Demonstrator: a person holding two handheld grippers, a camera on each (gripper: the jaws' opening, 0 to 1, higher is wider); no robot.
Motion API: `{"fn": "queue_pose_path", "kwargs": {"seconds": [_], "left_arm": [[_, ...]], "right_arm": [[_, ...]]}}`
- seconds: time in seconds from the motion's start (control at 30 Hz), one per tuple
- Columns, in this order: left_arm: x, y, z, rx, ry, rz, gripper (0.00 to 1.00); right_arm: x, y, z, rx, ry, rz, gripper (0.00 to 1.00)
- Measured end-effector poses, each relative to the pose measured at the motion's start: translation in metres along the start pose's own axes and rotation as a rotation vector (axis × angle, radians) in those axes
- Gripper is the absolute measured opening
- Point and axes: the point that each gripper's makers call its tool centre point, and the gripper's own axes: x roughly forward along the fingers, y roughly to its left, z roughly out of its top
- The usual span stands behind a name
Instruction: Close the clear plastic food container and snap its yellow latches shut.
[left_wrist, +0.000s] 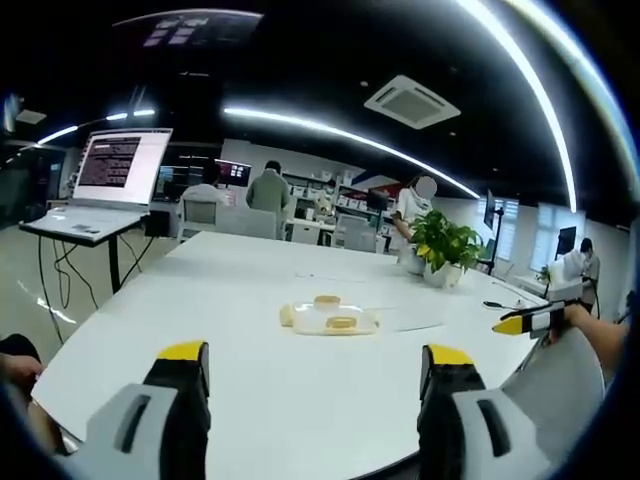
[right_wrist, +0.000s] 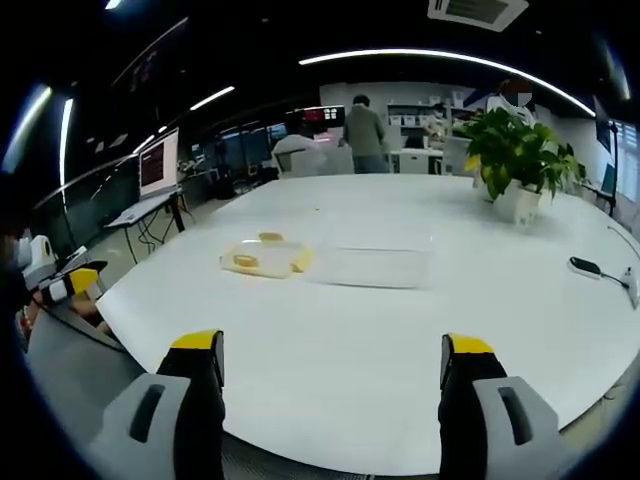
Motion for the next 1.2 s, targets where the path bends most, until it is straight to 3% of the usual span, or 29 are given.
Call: {"fn": "queue_pose_path", "kwargs": {"seconds": [1.2], "left_arm": [[0.0009, -0.0011, -0.0001, -0.002, 0.001, -0.003, 0.8]], "right_arm": [[0.0007, 0.0069, -0.0014, 0.017, 0.005, 0.039, 0.84]]}}
